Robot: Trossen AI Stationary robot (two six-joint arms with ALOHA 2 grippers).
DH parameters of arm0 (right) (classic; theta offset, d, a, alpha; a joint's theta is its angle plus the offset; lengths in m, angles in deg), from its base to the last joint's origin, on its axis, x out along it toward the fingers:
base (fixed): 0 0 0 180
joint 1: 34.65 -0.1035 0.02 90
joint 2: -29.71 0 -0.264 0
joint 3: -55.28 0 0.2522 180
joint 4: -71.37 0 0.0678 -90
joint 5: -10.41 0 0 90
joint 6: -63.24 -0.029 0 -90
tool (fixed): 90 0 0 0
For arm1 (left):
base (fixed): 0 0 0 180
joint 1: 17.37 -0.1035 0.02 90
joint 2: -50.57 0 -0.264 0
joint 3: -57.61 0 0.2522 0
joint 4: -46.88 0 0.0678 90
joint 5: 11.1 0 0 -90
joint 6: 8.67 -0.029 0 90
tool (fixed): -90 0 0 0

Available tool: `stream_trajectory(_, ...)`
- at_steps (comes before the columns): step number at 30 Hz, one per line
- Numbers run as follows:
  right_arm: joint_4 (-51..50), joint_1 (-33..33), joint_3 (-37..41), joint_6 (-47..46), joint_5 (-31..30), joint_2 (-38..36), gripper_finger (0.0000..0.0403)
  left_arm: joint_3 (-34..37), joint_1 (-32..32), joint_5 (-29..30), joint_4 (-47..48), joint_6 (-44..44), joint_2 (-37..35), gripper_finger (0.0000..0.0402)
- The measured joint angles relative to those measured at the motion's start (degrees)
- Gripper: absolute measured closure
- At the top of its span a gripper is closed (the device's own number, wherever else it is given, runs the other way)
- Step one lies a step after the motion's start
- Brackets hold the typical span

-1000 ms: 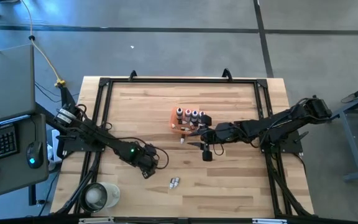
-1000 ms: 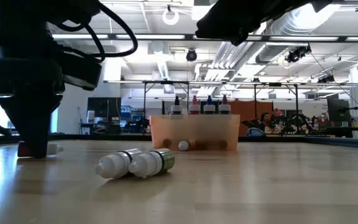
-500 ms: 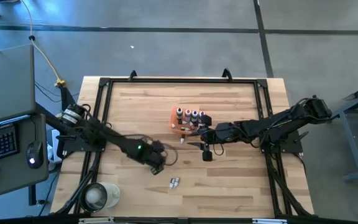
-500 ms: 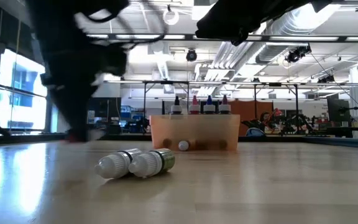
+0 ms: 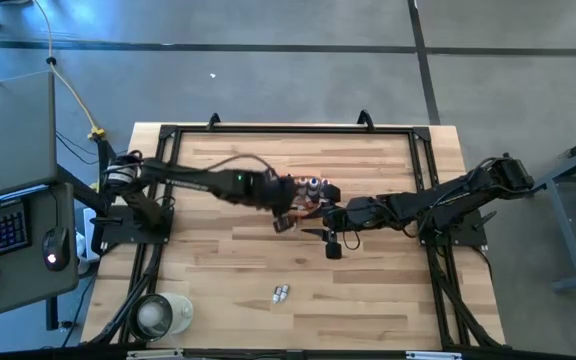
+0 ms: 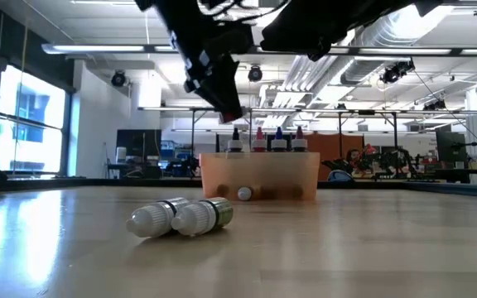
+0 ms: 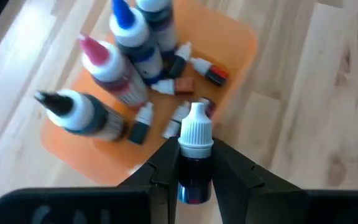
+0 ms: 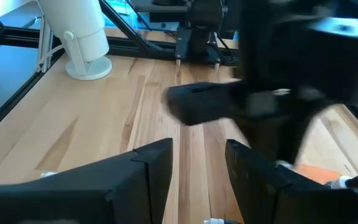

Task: Pick & Place food coloring
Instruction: Put the small red food coloring bottle into the orange bin, then put the small green food coloring bottle into the orange bin

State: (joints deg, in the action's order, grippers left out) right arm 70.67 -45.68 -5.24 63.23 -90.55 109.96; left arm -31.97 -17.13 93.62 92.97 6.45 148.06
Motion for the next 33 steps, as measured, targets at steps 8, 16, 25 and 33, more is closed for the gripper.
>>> stream_trajectory(8,0.0,0.0,0.0,0.0,0.0,0.0,0.0261,0.4,-8.4,-3.1,-4.0,-3.4,5.6,0.0332)
stream_trajectory(16,1.0,1.0,0.0,0.0,0.9,0.0,0.0261,0.4,-10.0,-9.0,-6.8,-6.3,10.1,0.0271)
stream_trajectory(25,1.7,0.9,0.0,0.6,0.7,0.0,0.026,-2.7,-10.2,-13.0,2.2,-6.2,8.7,0.0208)
stream_trajectory(33,10.4,0.9,0.0,1.6,-1.1,0.1,0.0261,-6.1,-10.3,-10.6,10.0,-4.4,-2.6,0.0206)
